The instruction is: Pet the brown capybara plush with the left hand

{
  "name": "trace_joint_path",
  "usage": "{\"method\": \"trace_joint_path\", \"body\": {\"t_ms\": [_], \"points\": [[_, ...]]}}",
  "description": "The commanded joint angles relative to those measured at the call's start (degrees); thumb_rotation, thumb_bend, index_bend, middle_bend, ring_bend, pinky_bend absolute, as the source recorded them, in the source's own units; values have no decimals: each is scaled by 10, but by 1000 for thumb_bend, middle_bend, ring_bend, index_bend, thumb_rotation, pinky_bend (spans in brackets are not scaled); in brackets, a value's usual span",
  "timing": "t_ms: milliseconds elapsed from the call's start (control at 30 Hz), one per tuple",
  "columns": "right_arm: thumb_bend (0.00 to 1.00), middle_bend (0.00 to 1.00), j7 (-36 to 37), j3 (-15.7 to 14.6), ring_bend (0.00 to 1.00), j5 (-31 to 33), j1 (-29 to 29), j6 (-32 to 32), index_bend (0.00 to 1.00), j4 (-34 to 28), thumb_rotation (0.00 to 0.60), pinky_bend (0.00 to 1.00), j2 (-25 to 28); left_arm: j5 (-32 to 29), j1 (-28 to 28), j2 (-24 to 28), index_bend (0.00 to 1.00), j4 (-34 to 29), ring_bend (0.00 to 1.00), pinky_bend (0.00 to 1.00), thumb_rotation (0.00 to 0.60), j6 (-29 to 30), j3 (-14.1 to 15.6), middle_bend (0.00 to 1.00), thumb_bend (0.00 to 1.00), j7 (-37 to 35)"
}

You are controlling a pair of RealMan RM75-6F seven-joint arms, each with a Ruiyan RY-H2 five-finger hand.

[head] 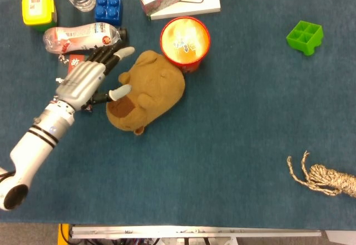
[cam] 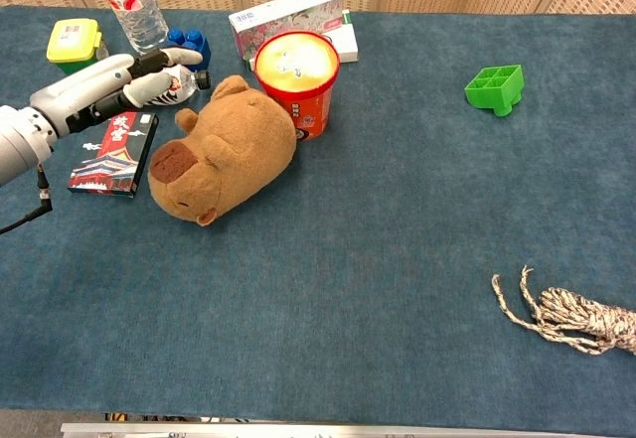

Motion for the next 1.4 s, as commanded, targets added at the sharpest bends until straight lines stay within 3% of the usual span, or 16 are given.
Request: {"method": "trace_joint_path", "body": {"t_ms": [33, 400, 867, 1400], "points": [[192, 331, 1, 0, 194, 0, 0, 0, 270, 0, 600, 199, 0, -4, -11, -14, 0, 8, 0, 0, 17, -5, -2, 0, 72, 7], [192, 333, 2, -1, 194, 3, -5, 3, 270, 1, 600, 199, 1, 18, -38, -50, 0, 59, 0, 0, 18, -6, 6, 0, 72, -18], [192, 334, 3, -2, 194, 5, -6, 0, 270, 2, 600, 199, -1, 124, -51, -82, 0, 143, 0, 0, 64, 67, 58, 0, 72, -139], [192, 333, -2, -2, 194, 7, -7, -3, 270, -2, 600, 199, 0, 136, -54, -102, 0, 181, 0, 0, 84, 91, 90, 0, 72, -161]]}}
